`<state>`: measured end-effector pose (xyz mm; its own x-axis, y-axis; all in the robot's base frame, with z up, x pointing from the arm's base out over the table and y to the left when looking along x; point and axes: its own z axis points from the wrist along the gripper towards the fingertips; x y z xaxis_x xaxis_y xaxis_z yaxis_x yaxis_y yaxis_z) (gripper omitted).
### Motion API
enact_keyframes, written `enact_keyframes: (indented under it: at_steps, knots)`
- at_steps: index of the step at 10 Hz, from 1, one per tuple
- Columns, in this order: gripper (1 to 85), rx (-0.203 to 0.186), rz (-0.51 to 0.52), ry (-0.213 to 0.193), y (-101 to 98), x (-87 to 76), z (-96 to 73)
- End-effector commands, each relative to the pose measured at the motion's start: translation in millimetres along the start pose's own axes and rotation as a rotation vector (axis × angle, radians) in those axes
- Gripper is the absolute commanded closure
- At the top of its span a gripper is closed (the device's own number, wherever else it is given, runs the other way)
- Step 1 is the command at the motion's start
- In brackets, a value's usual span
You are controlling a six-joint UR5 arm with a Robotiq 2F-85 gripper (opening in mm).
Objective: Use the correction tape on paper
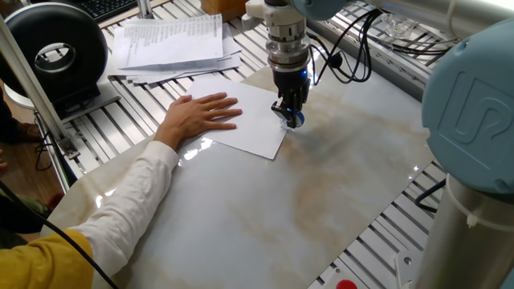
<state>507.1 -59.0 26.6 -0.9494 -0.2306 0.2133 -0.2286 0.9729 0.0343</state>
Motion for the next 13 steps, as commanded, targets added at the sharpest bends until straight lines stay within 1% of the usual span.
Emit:
enact_keyframes:
  at_steps: [1, 2, 4, 7, 9, 13]
  knots:
    - [84.0, -0.008, 0.007, -0.008, 2.4, -1.7, -1.5]
    - [84.0, 0.007, -0.004, -0.011, -1.0, -3.3, -4.9]
    - [84.0, 0.029, -0.01, -0.005, -1.5, -5.3, -16.2]
    - [84.0, 0.014, -0.011, -0.02, 0.6, -14.9, -14.4]
    - [84.0, -0.003, -0.001, -0.023, 4.6, -19.6, -11.3]
    - [84.0, 0.003, -0.004, -0.026, 1.5, -19.6, -5.8]
